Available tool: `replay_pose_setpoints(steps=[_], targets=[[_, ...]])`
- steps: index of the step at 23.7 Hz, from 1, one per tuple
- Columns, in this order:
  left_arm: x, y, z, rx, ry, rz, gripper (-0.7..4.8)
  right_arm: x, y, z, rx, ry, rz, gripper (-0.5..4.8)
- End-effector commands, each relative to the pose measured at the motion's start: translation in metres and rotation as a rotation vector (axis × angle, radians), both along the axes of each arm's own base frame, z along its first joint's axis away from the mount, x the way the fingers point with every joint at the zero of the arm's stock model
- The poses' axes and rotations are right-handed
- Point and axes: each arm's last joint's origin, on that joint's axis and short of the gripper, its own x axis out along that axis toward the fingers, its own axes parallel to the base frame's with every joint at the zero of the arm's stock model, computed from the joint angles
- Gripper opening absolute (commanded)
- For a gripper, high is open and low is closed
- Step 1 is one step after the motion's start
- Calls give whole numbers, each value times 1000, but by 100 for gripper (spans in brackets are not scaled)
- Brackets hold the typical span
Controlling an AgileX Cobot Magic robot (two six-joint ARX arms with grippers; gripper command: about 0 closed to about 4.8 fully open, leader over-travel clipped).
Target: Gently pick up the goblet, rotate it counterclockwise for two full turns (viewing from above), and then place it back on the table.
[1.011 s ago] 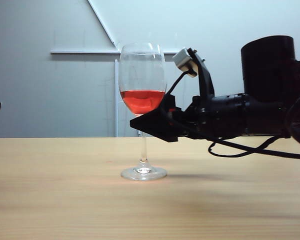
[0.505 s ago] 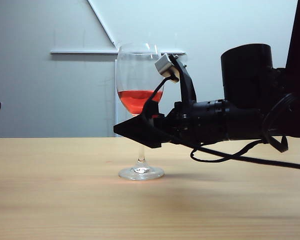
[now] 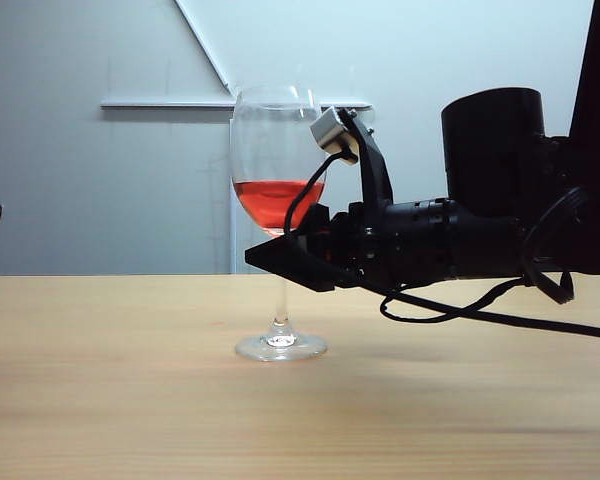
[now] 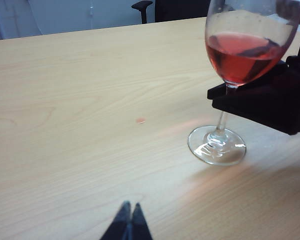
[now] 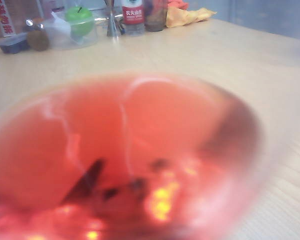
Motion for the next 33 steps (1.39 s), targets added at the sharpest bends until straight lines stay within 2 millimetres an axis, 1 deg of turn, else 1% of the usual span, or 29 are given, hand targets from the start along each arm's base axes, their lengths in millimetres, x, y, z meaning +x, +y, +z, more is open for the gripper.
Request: replay_pose_setpoints(steps=[1,5,6,11,14,17,19,22,25,27,30,33], targets=[[0,0,2,-2,-14,-3,-5,0,1,4,15,-23,5,47],[0,0,2,-2,-14,-2,-5,0,1,4,19,-16,5,35],[0,0,2,-2,-14,-2,-5,0,1,4,32,7,3,-7],[0,0,2,-2,-14,-2,-5,0,1,11,111,118,-4,-8],[0,0,2,-2,-14,-2,-5,1,-3,24,186,259,-20,-8],[0,0,2,-2,-14,-2,-5,1,-6,36,204,344,-36,-9],[0,0,2,-2,-14,-2,-5,2,-6,44,183,383,-61,-9],[0,0,2,-2,-14,-2,-5,7,-6,60,92,446,-176,-9],[0,0,2,-2,-14,-2,-5,12,-3,74,4,397,-186,-9],[0,0,2,-2,-14,-2,-5,17,4,83,-57,328,-189,-9],[0,0,2,-2,-14,-2,-5,15,12,88,-123,247,-216,-9],[0,0,2,-2,-14,-2,-5,9,21,90,-177,163,-233,-9]])
